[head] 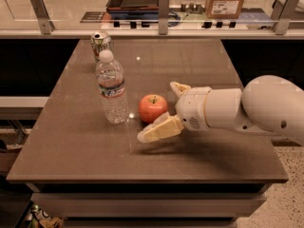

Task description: Move apple near water bottle

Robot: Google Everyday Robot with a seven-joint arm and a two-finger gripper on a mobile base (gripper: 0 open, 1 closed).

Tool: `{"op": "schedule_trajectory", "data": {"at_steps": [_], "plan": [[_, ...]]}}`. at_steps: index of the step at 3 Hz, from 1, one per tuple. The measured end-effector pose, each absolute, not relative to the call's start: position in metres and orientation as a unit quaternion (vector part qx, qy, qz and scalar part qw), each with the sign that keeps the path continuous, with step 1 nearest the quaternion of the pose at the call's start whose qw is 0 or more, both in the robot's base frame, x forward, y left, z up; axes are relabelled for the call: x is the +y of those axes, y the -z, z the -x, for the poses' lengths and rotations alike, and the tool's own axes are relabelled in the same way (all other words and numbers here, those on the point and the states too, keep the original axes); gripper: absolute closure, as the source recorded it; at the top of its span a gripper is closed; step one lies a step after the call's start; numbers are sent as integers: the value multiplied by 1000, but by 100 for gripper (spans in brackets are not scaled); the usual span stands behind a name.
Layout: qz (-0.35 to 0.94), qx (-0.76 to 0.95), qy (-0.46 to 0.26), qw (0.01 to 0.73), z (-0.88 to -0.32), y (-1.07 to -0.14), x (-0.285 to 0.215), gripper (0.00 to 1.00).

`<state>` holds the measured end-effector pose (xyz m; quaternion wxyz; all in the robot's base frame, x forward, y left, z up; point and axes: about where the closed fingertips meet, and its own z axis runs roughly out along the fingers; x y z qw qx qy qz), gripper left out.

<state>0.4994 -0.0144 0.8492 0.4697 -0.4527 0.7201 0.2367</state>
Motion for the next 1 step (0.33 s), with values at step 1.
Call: {"op": "schedule_trajectory", "data": {"at_steps": [1], "plan": [[453,720,-237,470,-499,-849,-14,0]]}}
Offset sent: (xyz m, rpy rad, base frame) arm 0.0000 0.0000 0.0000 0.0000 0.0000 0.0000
